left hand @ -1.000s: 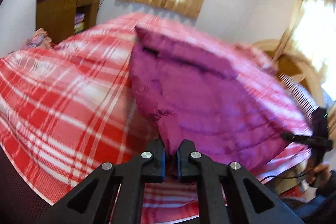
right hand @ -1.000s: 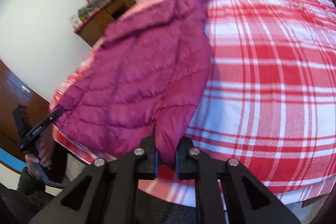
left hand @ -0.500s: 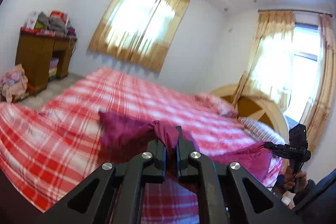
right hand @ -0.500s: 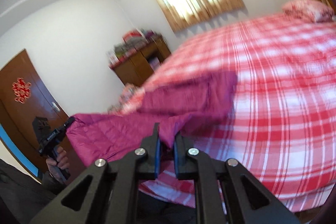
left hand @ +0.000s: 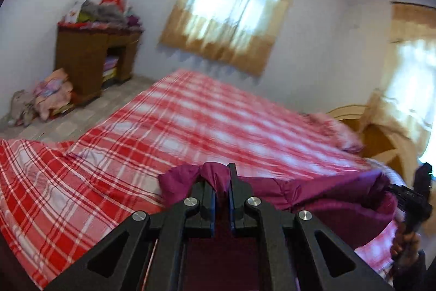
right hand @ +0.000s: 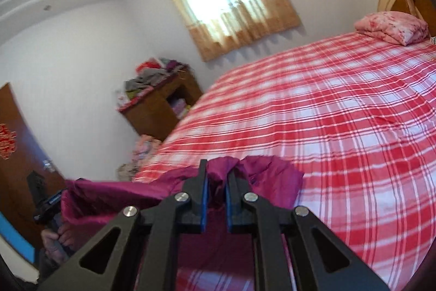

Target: Fold large clothes

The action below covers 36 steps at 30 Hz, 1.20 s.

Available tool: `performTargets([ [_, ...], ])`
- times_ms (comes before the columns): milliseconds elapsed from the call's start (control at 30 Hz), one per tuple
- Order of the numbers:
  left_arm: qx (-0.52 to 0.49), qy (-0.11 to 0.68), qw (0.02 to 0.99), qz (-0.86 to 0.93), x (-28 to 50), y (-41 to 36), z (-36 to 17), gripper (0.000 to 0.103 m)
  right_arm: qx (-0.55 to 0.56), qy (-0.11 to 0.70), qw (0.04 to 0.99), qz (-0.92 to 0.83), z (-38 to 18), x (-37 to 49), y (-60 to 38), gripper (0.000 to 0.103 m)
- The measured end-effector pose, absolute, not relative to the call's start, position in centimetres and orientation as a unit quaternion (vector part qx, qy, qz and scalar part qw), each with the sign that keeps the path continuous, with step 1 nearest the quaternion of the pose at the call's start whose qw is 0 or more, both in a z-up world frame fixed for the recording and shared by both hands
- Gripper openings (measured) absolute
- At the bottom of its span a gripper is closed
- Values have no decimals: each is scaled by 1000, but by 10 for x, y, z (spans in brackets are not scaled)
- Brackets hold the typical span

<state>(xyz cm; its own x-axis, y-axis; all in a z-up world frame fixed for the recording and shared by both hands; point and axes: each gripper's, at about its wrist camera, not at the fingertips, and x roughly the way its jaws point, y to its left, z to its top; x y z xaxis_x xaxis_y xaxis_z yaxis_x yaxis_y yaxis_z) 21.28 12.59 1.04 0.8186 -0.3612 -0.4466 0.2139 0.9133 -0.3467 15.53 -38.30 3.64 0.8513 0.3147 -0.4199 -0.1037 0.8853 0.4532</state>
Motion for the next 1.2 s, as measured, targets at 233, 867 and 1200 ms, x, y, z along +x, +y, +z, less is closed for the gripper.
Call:
performTargets([
  [233,-83,335,937,-51,308,95,-52,6,205,304,930,16,-24,257,-383,13],
  [867,-160,399,902,-35,375,98,-157,14,154,342,917,-137,-123,318,-376,97],
  [1200,-204,311,928,7,335,152,-44,72,180,312,924,-130,-89,296,-390,94],
])
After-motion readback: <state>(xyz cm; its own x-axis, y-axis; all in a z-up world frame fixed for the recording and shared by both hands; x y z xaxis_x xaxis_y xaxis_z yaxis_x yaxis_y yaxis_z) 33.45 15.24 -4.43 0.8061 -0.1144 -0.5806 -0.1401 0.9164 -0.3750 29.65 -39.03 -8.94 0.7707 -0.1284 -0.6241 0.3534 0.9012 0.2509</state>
